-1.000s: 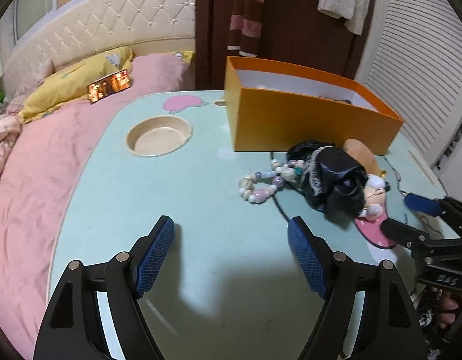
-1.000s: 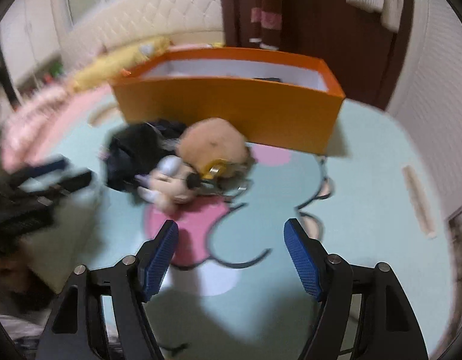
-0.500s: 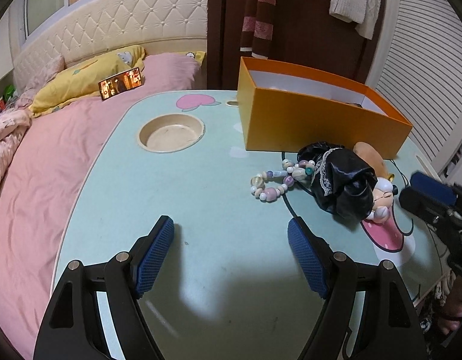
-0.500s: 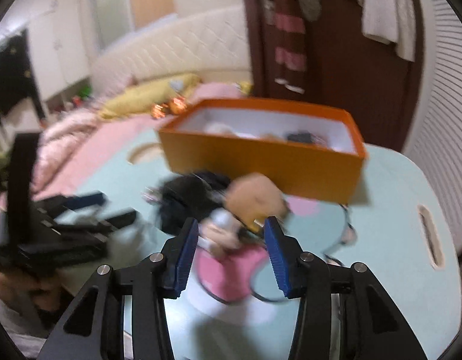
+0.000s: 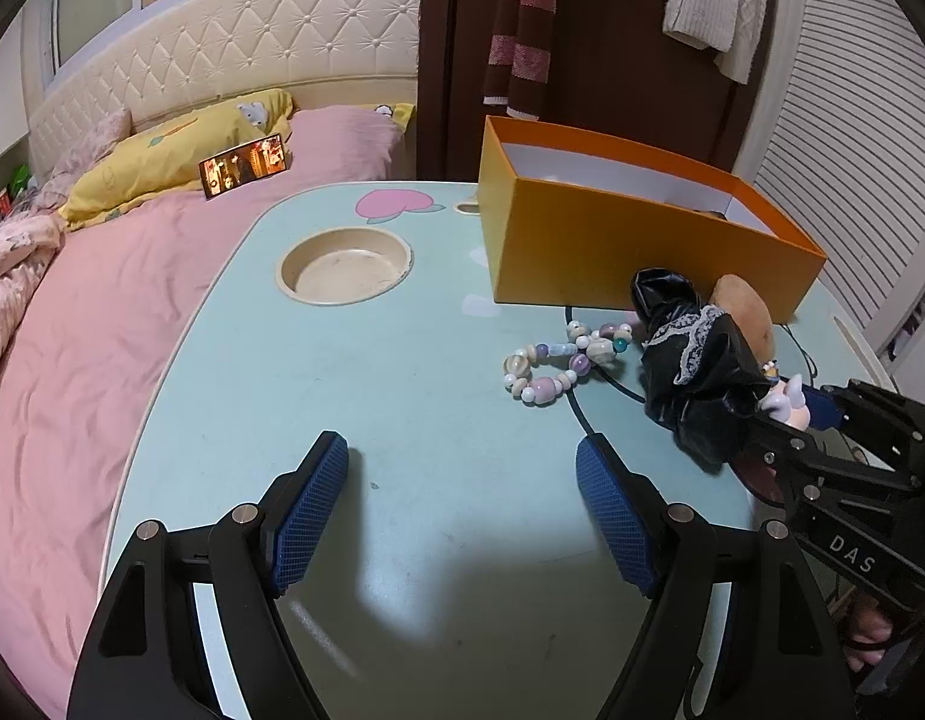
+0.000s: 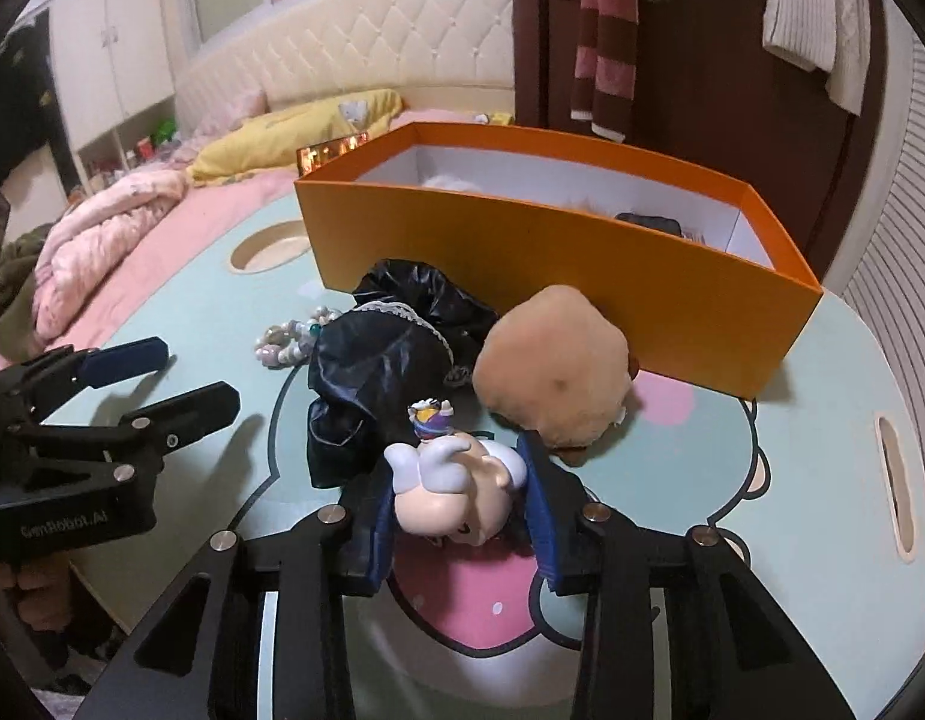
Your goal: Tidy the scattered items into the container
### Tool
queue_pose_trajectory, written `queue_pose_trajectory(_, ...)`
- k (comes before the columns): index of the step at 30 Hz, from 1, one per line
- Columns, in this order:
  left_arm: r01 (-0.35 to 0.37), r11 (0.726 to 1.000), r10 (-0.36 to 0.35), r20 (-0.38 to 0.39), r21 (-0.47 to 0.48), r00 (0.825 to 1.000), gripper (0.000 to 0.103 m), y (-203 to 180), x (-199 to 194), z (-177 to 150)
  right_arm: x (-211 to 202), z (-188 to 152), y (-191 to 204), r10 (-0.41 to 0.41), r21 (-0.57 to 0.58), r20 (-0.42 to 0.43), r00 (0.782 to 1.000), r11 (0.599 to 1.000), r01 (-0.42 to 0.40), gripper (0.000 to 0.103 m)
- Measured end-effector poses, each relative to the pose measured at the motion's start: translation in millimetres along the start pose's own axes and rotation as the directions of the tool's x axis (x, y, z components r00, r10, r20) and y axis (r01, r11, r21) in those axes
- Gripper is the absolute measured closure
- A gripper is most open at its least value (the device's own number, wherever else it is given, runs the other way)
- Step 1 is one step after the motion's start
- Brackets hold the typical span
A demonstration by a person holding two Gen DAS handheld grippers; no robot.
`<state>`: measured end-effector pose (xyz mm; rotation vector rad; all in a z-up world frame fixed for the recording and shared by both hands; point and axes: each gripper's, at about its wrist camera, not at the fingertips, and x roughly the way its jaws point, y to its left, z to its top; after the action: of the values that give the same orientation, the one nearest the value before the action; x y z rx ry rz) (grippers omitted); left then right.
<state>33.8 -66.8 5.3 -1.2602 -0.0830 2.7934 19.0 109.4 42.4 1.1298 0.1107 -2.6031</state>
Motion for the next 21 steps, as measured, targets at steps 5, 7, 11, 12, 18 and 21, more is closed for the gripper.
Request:
queue_pose_trajectory(5, 0.041, 0.999, -0.041, 0.012, -0.026, 0.999, 0.025, 3.9, -3.2, 1.5, -12.0, -3.0, -7.3, 0.052, 0.047, 0.049, 0.997, 0.997, -0.055, 0.068)
queue_pose_trajectory(7, 0.034, 0.999, -0.034, 0.03, 0.002, 0.999, 0.025, 0.9, -5.1, 5.0, -20.7, -1.7, -10.6, 0.061, 0.057, 0.086, 0.994, 0.996, -0.066, 0.068)
queue_pose_trajectory(11, -0.002, 0.993, 0.002, -0.003, 0.121, 1.0, 0.028, -13.5, 2.1, 17.8, -32.3, 1.3, -16.1, 0.068, 0.078, 0.12, 0.99, 0.994, -0.078, 0.068)
queue_pose_trajectory(12, 0.009, 0.989, -0.006, -0.022, 0.145, 1.0, 0.034, -15.9, 5.1, 20.9, -34.2, 1.3, -18.1, 0.071, 0.086, 0.124, 0.99, 0.993, -0.082, 0.068)
queue_pose_trajectory(18, 0.09, 0.957, -0.06, -0.113, 0.275, 0.992, 0.04, -26.4, 27.0, 42.7, -38.4, 3.1, -25.4, 0.085, 0.118, 0.133, 0.987, 0.988, -0.101, 0.068)
queue_pose_trajectory(21, 0.138, 0.932, -0.097, -0.137, 0.334, 0.986, 0.04, -36.3, 34.7, 47.6, -37.7, 3.2, -26.6, 0.088, 0.121, 0.13, 0.988, 0.987, -0.104, 0.068)
